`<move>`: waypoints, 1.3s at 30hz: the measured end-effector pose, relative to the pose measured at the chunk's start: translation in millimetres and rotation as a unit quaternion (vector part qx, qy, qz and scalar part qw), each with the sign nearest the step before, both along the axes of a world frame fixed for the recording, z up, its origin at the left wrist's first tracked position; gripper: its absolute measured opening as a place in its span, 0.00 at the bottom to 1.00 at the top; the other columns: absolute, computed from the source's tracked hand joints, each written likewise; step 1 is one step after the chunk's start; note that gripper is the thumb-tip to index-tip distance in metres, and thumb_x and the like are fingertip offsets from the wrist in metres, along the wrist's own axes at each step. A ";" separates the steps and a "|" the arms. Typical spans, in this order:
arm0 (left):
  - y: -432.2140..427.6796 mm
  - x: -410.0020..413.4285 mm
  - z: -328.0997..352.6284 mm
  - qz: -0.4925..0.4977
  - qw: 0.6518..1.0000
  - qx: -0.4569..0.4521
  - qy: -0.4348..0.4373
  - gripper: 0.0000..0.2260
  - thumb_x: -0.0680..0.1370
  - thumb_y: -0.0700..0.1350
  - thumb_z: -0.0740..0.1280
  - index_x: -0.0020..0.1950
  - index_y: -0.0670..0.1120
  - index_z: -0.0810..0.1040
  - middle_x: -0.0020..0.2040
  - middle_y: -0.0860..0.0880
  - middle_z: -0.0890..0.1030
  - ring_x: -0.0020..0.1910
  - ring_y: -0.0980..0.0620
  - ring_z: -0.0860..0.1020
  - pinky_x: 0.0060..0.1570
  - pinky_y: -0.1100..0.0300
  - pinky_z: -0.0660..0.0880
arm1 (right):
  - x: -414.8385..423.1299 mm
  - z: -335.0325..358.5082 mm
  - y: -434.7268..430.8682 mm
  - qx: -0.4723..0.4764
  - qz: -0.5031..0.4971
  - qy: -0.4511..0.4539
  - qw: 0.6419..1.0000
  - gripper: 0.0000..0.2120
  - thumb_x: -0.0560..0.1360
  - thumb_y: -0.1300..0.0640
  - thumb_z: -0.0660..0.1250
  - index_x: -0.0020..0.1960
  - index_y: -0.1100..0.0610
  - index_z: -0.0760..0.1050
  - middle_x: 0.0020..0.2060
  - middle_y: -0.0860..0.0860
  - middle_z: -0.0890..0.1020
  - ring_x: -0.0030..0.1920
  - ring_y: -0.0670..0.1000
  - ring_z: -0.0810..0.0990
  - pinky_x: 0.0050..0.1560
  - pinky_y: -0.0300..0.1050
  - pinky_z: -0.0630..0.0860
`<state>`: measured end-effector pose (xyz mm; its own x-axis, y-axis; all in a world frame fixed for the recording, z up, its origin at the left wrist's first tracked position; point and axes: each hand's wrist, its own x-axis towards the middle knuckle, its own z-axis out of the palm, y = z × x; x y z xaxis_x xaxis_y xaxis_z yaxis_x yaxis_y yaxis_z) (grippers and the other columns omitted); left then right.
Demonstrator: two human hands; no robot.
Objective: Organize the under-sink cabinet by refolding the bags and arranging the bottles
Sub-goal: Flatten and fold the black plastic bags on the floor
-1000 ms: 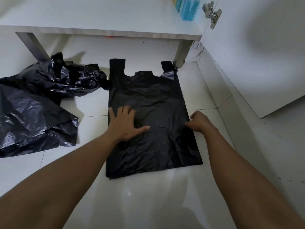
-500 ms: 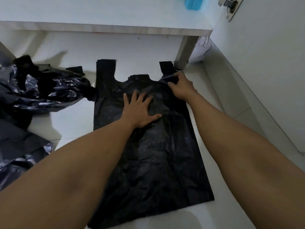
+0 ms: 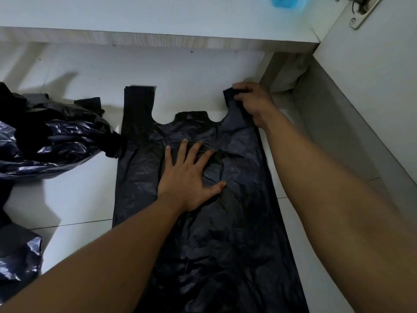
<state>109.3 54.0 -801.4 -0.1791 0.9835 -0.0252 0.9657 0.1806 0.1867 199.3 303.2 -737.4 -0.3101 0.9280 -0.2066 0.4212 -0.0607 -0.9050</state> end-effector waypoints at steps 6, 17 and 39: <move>-0.4 0.4 0.8 -0.001 1.000 -0.003 0.003 0.42 0.72 0.79 0.44 0.81 0.59 0.50 0.82 0.51 0.49 0.81 0.44 0.39 0.75 0.34 0.39 | 2.3 -2.0 10.9 0.161 0.122 -0.197 0.959 0.21 0.81 0.68 0.59 0.73 0.65 0.68 0.73 0.61 0.68 0.73 0.58 0.68 0.73 0.46 0.63; 0.0 1.2 0.1 0.000 1.000 -0.005 0.005 0.43 0.72 0.79 0.43 0.82 0.59 0.48 0.83 0.51 0.48 0.81 0.44 0.39 0.74 0.33 0.38 | 52.1 -56.7 -104.5 0.378 0.215 -0.321 0.841 0.14 0.82 0.50 0.60 0.63 0.51 0.77 0.60 0.51 0.77 0.61 0.55 0.73 0.56 0.54 0.69; -30.7 -7.5 24.3 0.033 0.971 0.201 -0.125 0.27 0.75 0.63 0.60 0.69 0.50 0.74 0.67 0.48 0.72 0.72 0.45 0.66 0.75 0.34 0.47 | 84.5 -35.8 -167.2 0.237 0.219 -0.320 0.891 0.25 0.81 0.44 0.63 0.73 0.56 0.71 0.70 0.52 0.70 0.72 0.56 0.65 0.70 0.55 0.69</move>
